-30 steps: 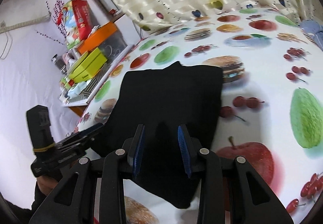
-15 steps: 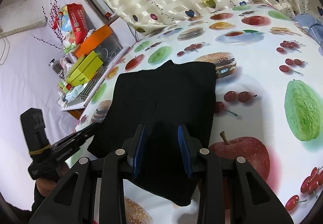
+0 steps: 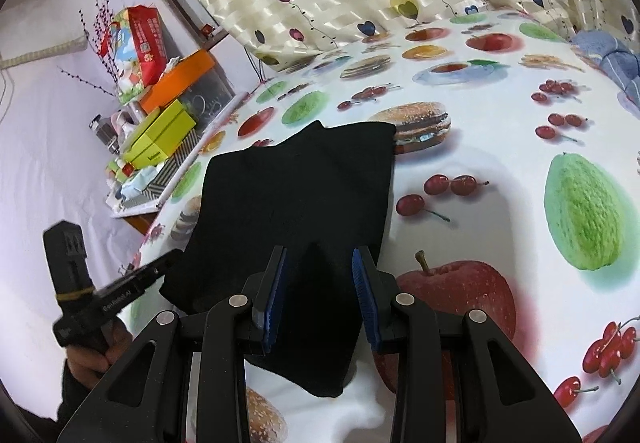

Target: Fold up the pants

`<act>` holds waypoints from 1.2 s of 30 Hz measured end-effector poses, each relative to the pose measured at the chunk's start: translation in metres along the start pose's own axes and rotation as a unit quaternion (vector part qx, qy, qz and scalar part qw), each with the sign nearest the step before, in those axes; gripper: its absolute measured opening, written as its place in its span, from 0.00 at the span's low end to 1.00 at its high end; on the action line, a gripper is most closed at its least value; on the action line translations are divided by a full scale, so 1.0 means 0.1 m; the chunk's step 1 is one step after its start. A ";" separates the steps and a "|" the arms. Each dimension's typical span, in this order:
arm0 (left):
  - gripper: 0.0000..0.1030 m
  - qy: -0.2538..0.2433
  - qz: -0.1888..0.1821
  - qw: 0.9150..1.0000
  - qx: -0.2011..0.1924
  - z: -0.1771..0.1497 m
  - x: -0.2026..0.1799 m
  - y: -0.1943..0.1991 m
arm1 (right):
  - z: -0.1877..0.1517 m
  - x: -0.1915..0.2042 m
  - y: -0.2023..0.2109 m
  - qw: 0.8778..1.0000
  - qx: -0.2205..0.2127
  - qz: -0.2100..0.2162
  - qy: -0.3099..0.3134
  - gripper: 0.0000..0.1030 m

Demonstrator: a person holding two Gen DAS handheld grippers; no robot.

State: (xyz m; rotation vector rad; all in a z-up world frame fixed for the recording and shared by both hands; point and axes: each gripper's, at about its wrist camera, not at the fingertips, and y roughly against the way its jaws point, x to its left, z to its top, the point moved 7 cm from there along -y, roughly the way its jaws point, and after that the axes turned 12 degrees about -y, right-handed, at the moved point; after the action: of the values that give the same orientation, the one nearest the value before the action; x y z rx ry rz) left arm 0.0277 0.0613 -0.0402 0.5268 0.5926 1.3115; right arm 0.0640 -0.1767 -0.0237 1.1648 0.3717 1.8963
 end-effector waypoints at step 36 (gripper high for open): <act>0.39 -0.030 0.027 0.999 -0.003 0.20 -0.09 0.13 | -0.03 -0.04 0.02 0.998 0.002 -0.031 0.052 0.51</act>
State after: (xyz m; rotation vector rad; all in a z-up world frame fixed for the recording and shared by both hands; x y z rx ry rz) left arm 0.0300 0.0545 -0.0161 0.5792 0.5286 1.3435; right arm 0.0616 -0.1805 -0.0263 1.0479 0.4641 1.9071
